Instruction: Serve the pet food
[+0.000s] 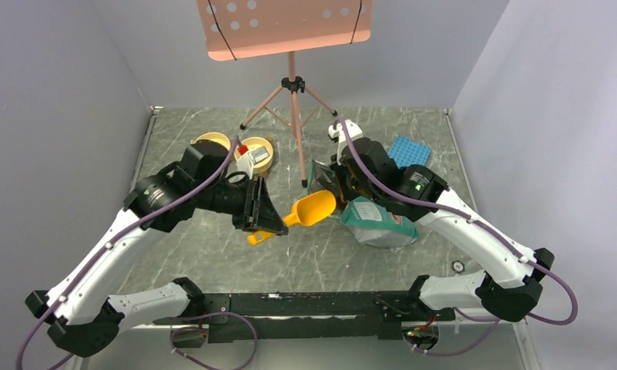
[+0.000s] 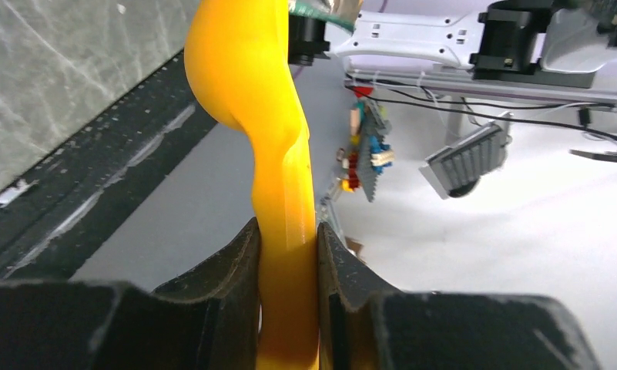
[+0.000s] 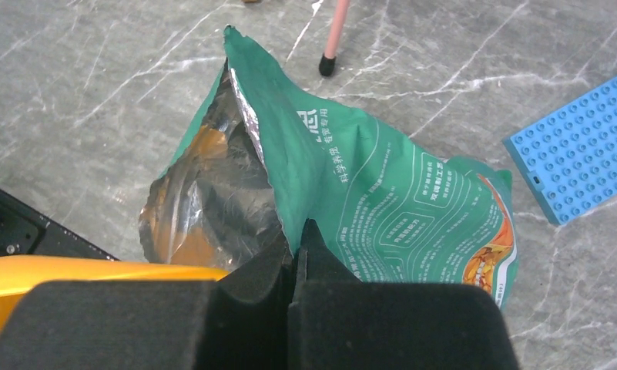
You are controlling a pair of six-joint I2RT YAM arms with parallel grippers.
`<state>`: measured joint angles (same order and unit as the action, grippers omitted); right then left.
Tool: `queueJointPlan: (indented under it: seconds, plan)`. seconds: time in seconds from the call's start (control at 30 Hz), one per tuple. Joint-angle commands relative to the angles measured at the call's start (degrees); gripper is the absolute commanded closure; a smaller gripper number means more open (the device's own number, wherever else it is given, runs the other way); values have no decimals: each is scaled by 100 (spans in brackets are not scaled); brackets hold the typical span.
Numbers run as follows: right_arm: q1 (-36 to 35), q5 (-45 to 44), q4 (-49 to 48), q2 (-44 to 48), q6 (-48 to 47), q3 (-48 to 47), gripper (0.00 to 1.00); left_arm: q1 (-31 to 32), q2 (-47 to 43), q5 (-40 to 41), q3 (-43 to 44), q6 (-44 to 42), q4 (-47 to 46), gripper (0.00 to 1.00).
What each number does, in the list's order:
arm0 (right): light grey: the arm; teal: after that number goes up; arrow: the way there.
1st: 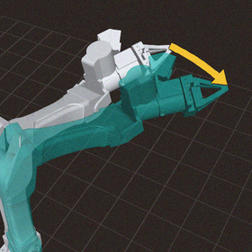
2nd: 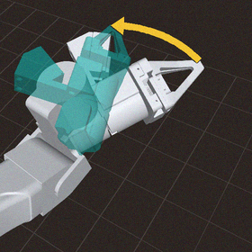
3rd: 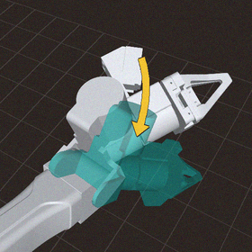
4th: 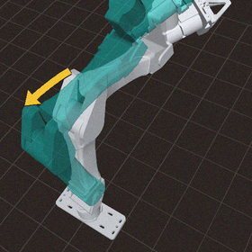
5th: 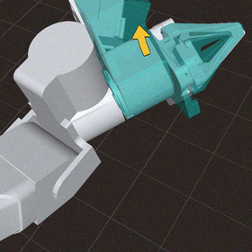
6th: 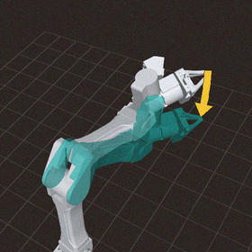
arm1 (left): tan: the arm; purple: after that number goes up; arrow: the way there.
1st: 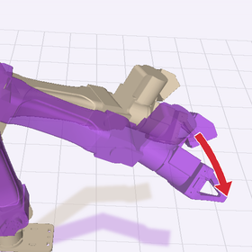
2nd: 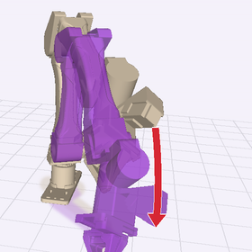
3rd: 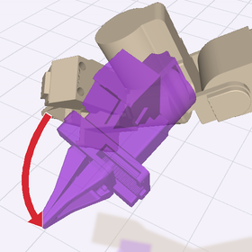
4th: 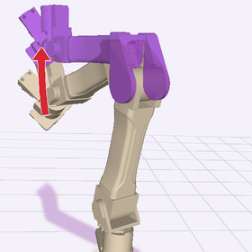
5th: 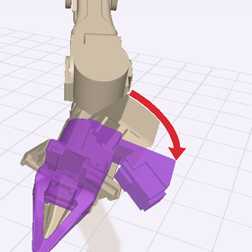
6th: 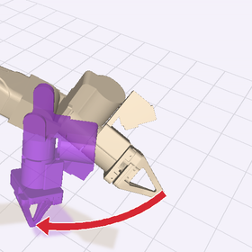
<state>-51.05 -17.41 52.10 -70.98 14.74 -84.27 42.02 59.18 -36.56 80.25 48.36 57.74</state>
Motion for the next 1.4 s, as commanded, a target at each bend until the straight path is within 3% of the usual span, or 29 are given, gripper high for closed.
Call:
queueJointPlan:
  seconds: [0.0, 0.13, 0.37, 0.6, 0.83, 1.13, 1.37]
  plan:
    - [-360, -605, -58, -162, -66, -214, 100, -317, 41, -1403, -120, 528, -729, 100]
    - [-632, -872, -23, -200, 40, -277, 100, -672, 45, -1680, -297, 937, -806, 100]
    - [-872, -592, -836, 231, -42, -58, 100, -719, -261, -1538, -1893, 2114, -1971, 100]
    - [-872, -55, -1480, 511, -227, 265, 100, -713, 218, -561, -1394, 1960, -1236, 100]
    - [-872, 381, -1868, 558, -230, 407, 100, -717, 129, -83, -2013, 2271, -1805, 91]
    - [-871, 303, -1819, 266, -315, 113, 100, -708, 440, 526, -2007, 1431, -1549, 75]
    - [-872, 173, -1837, 245, -166, 104, 100, -706, -147, 1111, -2608, 1725, -2045, 61]
